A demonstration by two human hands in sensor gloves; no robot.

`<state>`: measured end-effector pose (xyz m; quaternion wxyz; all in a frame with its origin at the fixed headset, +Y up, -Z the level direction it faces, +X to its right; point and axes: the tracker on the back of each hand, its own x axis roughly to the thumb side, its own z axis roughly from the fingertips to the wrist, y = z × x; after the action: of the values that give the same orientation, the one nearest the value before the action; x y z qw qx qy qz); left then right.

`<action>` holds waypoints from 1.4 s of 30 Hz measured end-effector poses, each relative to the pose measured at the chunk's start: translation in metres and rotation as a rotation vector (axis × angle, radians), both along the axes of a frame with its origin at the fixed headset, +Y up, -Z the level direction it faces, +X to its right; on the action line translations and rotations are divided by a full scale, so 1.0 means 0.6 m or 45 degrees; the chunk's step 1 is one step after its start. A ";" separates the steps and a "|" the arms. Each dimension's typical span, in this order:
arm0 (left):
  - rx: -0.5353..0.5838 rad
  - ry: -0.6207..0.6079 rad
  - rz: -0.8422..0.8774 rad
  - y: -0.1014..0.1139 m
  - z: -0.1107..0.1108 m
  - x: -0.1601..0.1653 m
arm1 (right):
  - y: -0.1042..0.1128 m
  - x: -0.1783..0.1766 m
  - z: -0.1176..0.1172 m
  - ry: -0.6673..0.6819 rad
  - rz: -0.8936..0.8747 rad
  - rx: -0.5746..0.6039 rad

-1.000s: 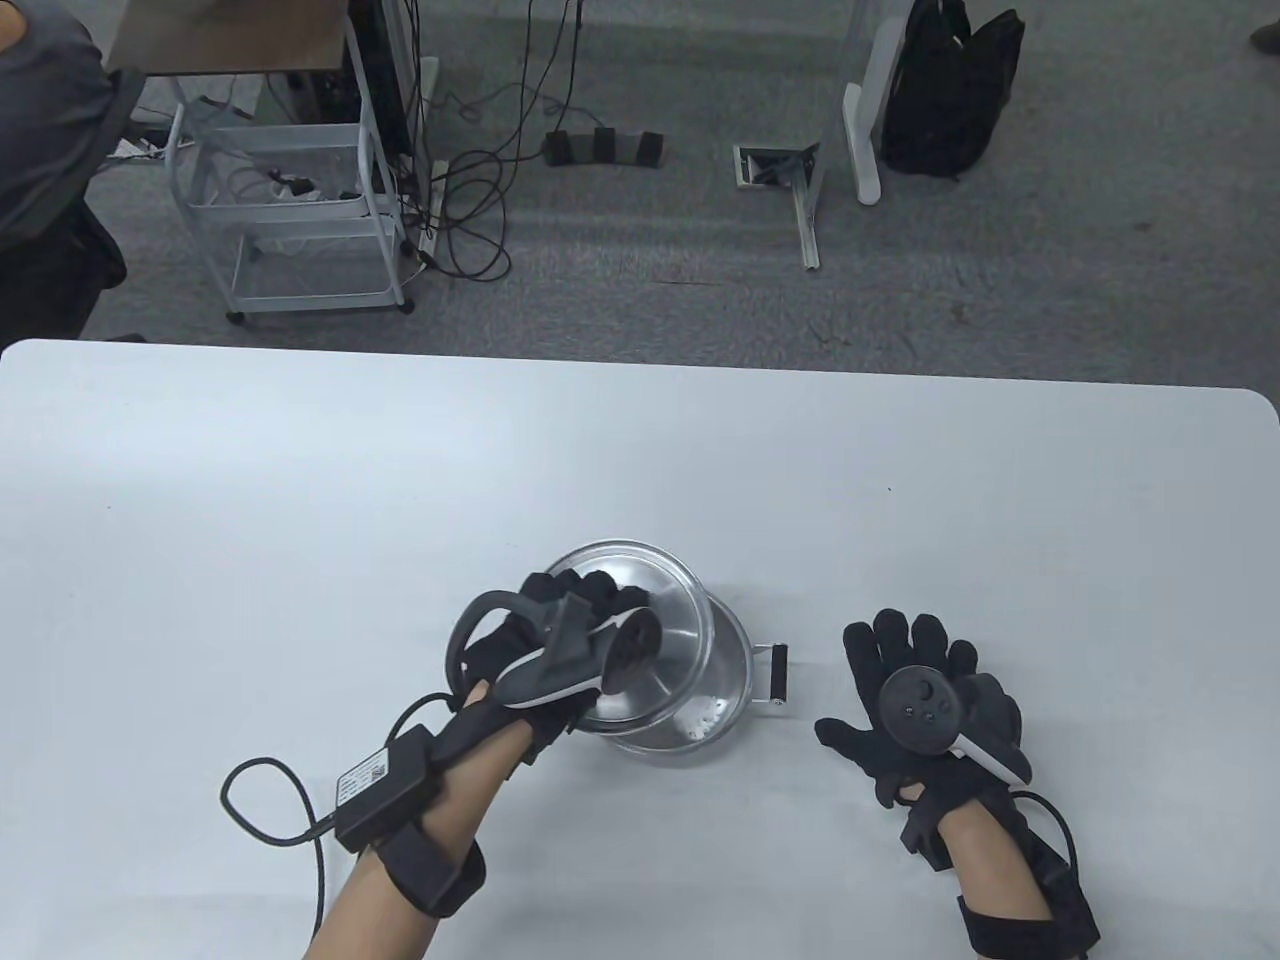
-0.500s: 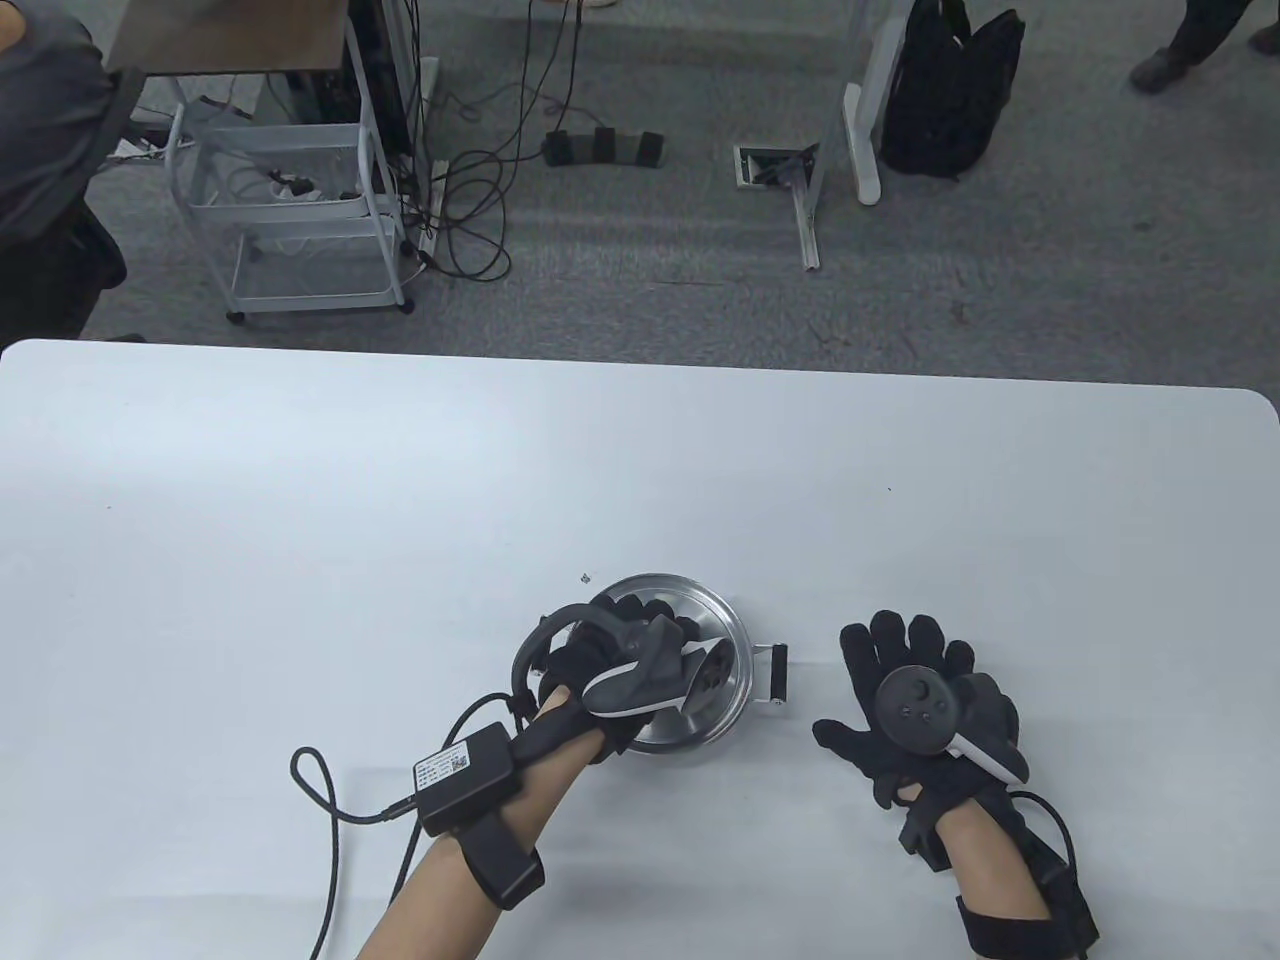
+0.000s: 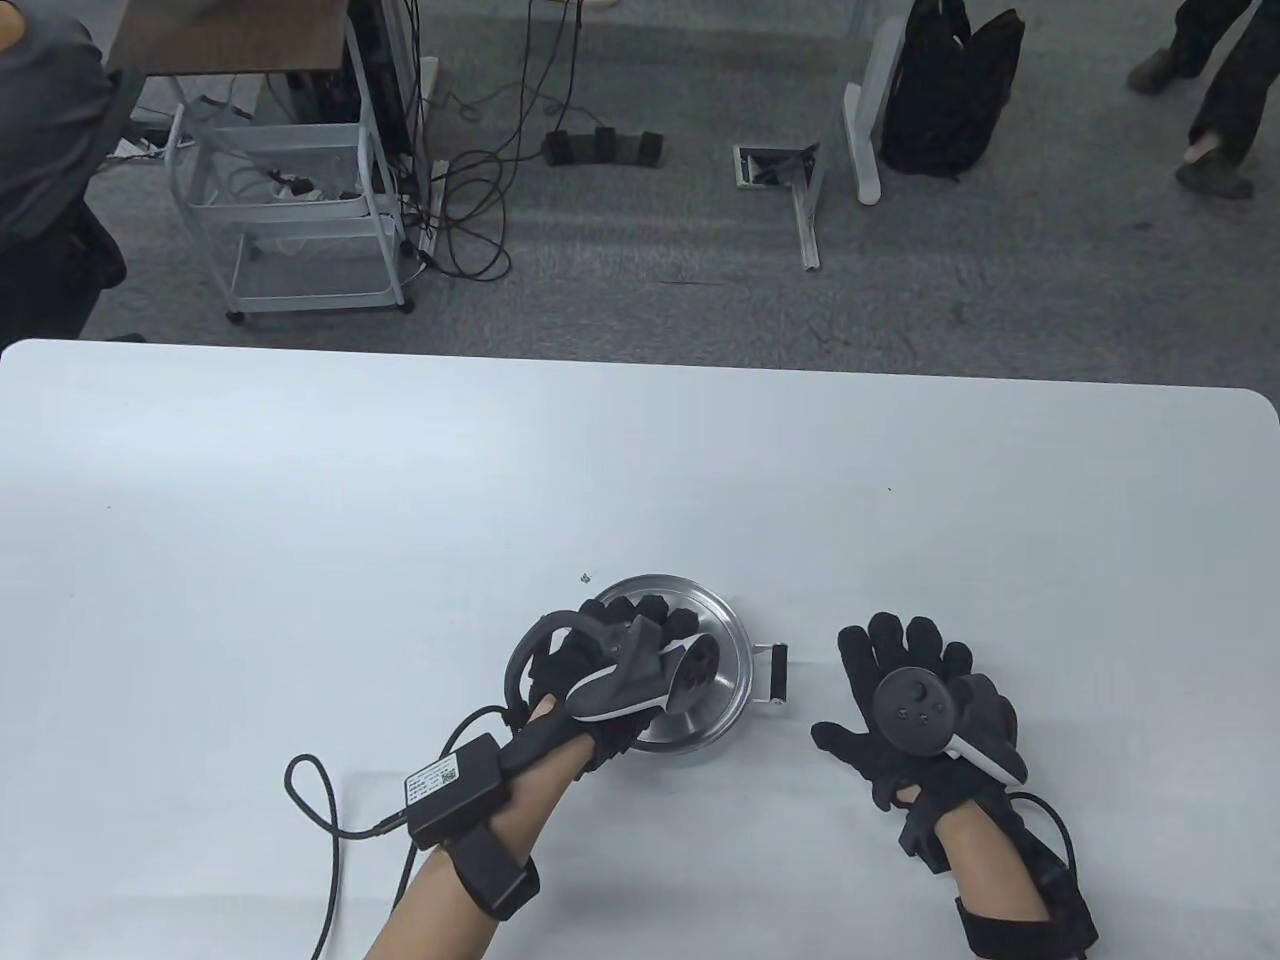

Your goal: Cover the pot

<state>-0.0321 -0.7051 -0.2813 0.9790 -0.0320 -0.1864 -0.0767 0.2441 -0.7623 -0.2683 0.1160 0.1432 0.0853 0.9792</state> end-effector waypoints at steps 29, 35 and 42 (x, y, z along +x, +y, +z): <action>-0.007 0.272 0.034 -0.085 0.077 -0.251 | -0.010 -0.009 0.006 0.030 -0.024 0.004; -0.050 0.284 0.004 -0.090 0.074 -0.254 | -0.013 -0.012 0.007 0.032 -0.029 -0.003; -0.093 0.284 -0.037 -0.095 0.071 -0.250 | -0.013 -0.013 0.006 0.028 -0.031 -0.001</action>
<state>-0.1820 -0.7619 -0.2387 0.9906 -0.0786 -0.0784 -0.0801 0.2366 -0.7698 -0.2648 0.1270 0.1551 0.0854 0.9760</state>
